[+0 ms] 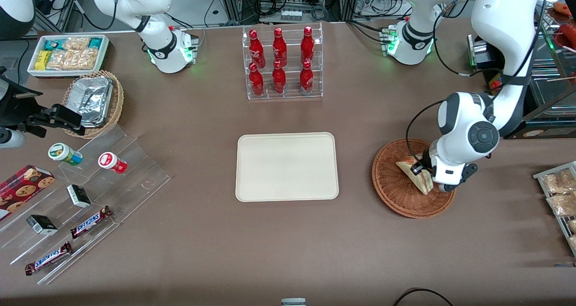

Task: Place sandwich from basket to tray
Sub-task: 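Close the left gripper on the sandwich's upright edge, then lift the sandwich and carry it with the left gripper over the tray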

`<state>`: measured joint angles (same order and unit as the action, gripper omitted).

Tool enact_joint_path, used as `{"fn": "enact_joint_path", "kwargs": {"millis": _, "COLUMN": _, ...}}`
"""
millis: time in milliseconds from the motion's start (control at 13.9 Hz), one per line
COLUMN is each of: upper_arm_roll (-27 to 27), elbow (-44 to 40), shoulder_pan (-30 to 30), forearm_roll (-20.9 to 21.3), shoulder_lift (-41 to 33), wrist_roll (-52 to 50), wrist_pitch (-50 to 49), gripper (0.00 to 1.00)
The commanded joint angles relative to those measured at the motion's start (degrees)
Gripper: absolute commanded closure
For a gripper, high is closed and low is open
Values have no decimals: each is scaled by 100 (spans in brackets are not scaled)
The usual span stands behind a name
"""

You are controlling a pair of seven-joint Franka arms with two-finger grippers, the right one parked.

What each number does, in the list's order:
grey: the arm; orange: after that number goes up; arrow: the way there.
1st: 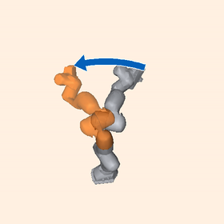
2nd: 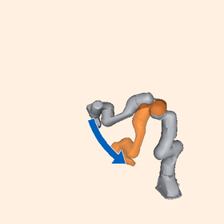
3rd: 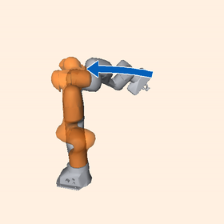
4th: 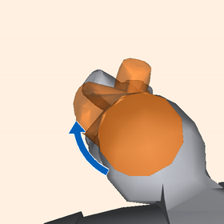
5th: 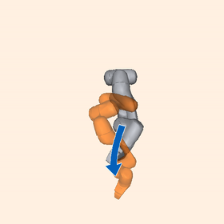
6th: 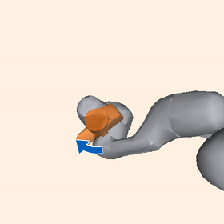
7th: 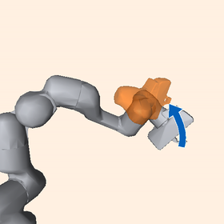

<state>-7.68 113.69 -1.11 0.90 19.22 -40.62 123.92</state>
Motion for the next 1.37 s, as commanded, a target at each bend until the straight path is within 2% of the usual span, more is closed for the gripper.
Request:
{"fn": "enact_joint_path", "kwargs": {"millis": 0, "upper_arm_roll": -6, "elbow": -496, "shoulder_pan": -117, "forearm_roll": 331, "shoulder_lift": -5, "wrist_roll": 334, "wrist_pitch": -701, "gripper": 100}}
{"fn": "enact_joint_path", "kwargs": {"millis": 216, "upper_arm_roll": -50, "elbow": -751, "shoulder_pan": -327, "forearm_roll": 359, "shoulder_lift": -32, "wrist_roll": 590, "wrist_pitch": -869, "gripper": 100}}
{"fn": "enact_joint_path", "kwargs": {"millis": 575, "upper_arm_roll": -50, "elbow": -858, "shoulder_pan": -1179, "forearm_roll": 350, "shoulder_lift": 3, "wrist_roll": 915, "wrist_pitch": -931, "gripper": 100}}
{"fn": "enact_joint_path", "kwargs": {"millis": 1007, "upper_arm_roll": -59, "elbow": -1103, "shoulder_pan": -1962, "forearm_roll": 271, "shoulder_lift": 82, "wrist_roll": 854, "wrist_pitch": -887, "gripper": 100}}
{"fn": "enact_joint_path", "kwargs": {"millis": 1294, "upper_arm_roll": -76, "elbow": -1568, "shoulder_pan": -2428, "forearm_roll": 113, "shoulder_lift": 538, "wrist_roll": 408, "wrist_pitch": -870, "gripper": 100}}
